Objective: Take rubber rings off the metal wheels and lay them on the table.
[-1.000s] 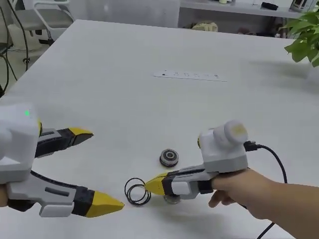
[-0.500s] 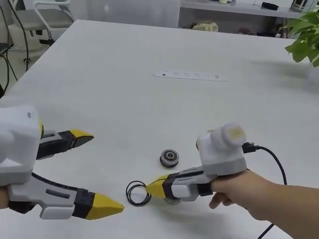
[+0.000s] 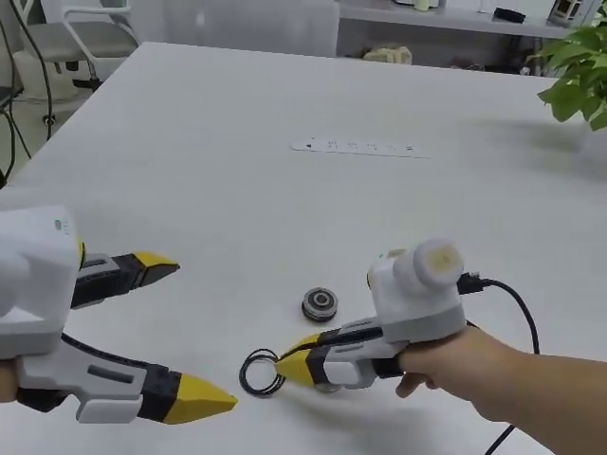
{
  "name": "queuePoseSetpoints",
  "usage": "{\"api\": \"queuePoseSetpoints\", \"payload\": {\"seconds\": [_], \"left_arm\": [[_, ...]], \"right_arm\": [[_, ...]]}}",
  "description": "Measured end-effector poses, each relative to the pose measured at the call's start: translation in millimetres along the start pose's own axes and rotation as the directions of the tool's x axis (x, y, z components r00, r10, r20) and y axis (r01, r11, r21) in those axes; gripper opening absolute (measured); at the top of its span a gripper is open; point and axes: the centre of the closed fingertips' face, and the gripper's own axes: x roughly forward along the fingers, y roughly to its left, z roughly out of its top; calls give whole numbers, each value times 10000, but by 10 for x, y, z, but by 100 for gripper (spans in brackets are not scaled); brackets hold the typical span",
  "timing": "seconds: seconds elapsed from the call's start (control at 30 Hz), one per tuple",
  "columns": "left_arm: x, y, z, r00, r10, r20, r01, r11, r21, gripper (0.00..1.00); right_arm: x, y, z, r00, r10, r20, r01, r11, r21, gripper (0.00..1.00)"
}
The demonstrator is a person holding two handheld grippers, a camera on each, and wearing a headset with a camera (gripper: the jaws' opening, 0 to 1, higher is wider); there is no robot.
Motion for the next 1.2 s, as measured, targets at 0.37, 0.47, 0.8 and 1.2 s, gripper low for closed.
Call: {"api": "queuePoseSetpoints", "payload": {"seconds": [0.37, 0.47, 0.8, 1.2], "left_arm": [[26, 6, 26, 10000, -75, -3, 75, 10000, 30, 94], [34, 22, 43, 10000, -79, 12, 79, 10000, 39, 93], [108, 115, 147, 9999, -98, 77, 96, 9998, 198, 91], [274, 191, 237, 9994, -347, -73, 351, 9979, 548, 85]], "right_arm": [[-88, -51, 109, 9988, -304, 385, 319, 9986, -412, 17], [-138, -98, 175, 9966, -511, 645, 544, 9972, -508, 20], [-313, -274, 309, 9850, -1179, 1258, 1269, 9898, -655, 24], [-458, -489, 344, 9705, -1902, 1484, 2044, 9750, -871, 28]]}}
